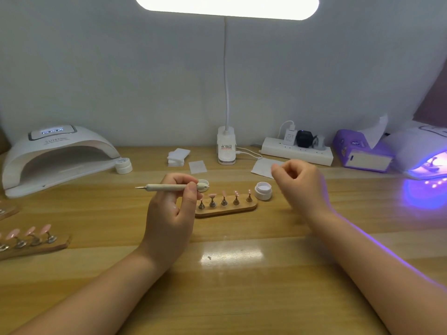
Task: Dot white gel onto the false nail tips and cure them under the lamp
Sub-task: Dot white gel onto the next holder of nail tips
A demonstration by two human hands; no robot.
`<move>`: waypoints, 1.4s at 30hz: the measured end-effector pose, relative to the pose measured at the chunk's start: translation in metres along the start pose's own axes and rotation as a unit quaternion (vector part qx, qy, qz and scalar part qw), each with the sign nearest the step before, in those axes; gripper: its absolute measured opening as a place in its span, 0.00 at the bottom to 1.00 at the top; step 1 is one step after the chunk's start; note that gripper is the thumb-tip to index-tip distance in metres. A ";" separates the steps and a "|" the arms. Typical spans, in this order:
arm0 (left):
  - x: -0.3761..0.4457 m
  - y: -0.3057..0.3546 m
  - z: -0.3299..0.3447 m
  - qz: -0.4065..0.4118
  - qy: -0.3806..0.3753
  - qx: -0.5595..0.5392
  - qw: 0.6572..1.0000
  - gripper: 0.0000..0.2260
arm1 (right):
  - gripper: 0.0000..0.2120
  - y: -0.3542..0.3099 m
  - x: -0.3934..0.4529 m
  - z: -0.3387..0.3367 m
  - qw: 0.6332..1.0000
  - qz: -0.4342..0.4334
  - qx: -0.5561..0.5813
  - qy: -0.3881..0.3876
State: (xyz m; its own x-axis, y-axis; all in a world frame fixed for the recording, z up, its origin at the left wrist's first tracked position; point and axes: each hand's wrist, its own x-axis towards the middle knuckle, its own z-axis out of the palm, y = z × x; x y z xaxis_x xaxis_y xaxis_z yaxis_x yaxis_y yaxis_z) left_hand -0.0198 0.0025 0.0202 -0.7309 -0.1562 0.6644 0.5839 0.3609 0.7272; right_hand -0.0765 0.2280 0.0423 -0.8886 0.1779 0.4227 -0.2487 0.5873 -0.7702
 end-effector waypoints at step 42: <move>0.013 0.049 0.000 -0.021 -0.016 -0.055 0.998 0.05 | 0.19 -0.038 -0.020 0.004 0.944 -0.269 -0.184 -0.047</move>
State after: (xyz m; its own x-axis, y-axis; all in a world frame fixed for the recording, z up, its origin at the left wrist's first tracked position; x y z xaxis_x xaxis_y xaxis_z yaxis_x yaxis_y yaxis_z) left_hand -0.0002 0.0184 0.0646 -0.7652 -0.1391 0.6286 0.5866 0.2516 0.7698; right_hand -0.0510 0.1991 0.0609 -0.7071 -0.2847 0.6473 -0.5384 0.8102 -0.2318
